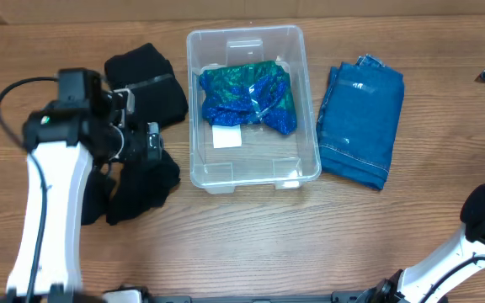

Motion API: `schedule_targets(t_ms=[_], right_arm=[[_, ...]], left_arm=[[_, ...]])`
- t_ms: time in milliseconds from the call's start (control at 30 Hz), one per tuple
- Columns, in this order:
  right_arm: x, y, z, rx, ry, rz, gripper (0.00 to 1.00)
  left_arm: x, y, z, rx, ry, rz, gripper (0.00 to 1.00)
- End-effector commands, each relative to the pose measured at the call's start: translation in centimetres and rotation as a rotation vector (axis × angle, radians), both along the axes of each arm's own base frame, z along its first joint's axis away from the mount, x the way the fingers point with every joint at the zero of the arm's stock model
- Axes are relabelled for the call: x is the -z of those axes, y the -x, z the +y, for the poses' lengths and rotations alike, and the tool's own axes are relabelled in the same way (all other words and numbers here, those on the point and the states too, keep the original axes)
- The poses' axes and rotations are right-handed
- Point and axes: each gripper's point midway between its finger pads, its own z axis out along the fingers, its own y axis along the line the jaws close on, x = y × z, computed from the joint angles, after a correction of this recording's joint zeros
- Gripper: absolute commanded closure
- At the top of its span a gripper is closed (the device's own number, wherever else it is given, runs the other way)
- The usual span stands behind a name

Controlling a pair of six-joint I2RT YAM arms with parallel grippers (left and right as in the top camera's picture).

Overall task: Pack container
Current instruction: 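Withdraw the right gripper and move the left gripper to black clothes, then grasp the black folded garment with the left gripper and lift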

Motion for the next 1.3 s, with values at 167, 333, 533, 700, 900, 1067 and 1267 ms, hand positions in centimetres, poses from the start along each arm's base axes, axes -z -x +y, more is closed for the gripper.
schedule_targets(t_ms=[167,333,533,700,900,1067,1267], right_arm=[[-0.8,0.0,-0.1,-0.002,0.013,-0.022,0.0],[-0.8,0.0,-0.1,-0.002,0.013,-0.022,0.0],[-0.8,0.0,-0.1,-0.002,0.013,-0.022,0.0],[-0.8,0.0,-0.1,-0.002,0.013,-0.022,0.0],[-0.8,0.0,-0.1,-0.002,0.013,-0.022,0.0],[-0.8,0.0,-0.1,-0.002,0.013,-0.022,0.0],[-0.8,0.0,-0.1,-0.002,0.013,-0.022,0.0]], left_arm=[[8.1,0.9,2.9,-0.117,-0.13,0.206,0.0],[11.3,1.2,3.8,-0.181,-0.165,0.198,0.0],[14.6,1.3,5.1,-0.256,-0.15,0.149,0.0],[17.3,1.3,4.9,-0.26,-0.132,0.085,0.0],[19.7,2.5,4.6,-0.261,-0.128,0.064,0.3],[19.7,2.3,4.0,-0.249,-0.091,0.059,0.91],[14.9,-0.9,2.4,-0.216,0.024,0.029,0.96]])
